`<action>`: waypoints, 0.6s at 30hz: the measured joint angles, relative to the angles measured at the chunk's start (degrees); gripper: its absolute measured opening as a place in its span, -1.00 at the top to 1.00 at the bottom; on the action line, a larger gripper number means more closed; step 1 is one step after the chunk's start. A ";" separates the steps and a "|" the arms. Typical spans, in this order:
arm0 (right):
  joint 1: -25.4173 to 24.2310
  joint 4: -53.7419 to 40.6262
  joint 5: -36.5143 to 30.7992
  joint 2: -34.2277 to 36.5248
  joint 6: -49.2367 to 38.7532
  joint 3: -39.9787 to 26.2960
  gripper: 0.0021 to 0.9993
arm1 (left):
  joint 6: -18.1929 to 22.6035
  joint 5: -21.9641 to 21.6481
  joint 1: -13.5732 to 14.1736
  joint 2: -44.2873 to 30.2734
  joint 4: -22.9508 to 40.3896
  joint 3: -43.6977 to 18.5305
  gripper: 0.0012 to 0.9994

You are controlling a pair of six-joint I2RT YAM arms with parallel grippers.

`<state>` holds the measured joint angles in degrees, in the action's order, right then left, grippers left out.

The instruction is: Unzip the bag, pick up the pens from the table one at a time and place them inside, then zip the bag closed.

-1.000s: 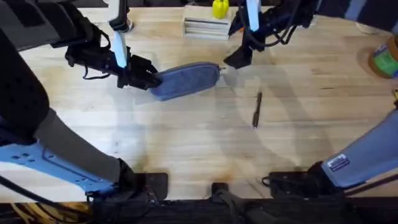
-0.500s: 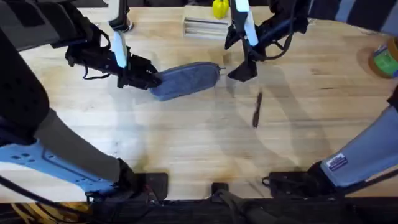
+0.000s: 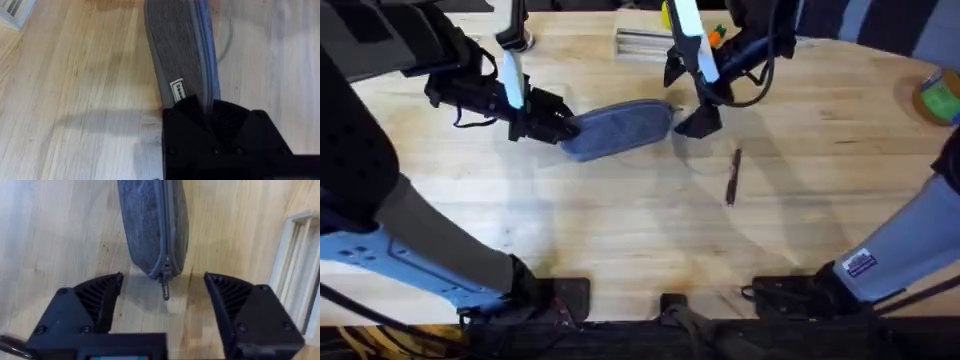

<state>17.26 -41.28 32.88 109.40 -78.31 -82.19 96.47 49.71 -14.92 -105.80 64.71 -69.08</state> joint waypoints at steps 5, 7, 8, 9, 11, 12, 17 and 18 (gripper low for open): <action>-0.07 0.15 -0.04 1.22 -0.17 0.00 -0.65 | 0.00 0.00 0.00 0.00 0.00 0.00 0.92; -0.07 0.13 -0.06 1.56 -0.17 0.00 -0.63 | 0.00 0.00 0.00 0.00 0.00 0.00 0.92; -0.07 0.17 -0.06 1.62 -0.18 0.00 -0.61 | 0.00 0.00 0.00 0.00 0.00 0.00 0.92; -0.07 0.30 -0.06 1.62 -0.15 0.00 -0.55 | 0.00 0.00 0.00 0.00 0.00 0.00 0.92; -0.07 0.60 -0.04 1.62 -0.15 0.00 -0.30 | 0.00 0.00 0.00 0.00 0.00 0.00 0.92; -0.07 0.62 -0.06 1.62 -0.13 0.00 -0.19 | 0.00 0.00 0.00 0.00 0.00 0.00 0.92; -0.07 0.70 -0.06 1.62 -0.17 0.00 0.03 | 0.00 0.00 0.00 0.00 0.00 0.00 0.92; -0.07 0.72 -0.04 1.62 -0.19 0.00 0.10 | 0.00 0.00 0.00 -0.01 0.00 0.00 0.92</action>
<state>17.19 -40.56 32.84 111.02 -78.50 -82.19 96.47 49.71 -14.92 -105.81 64.71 -69.08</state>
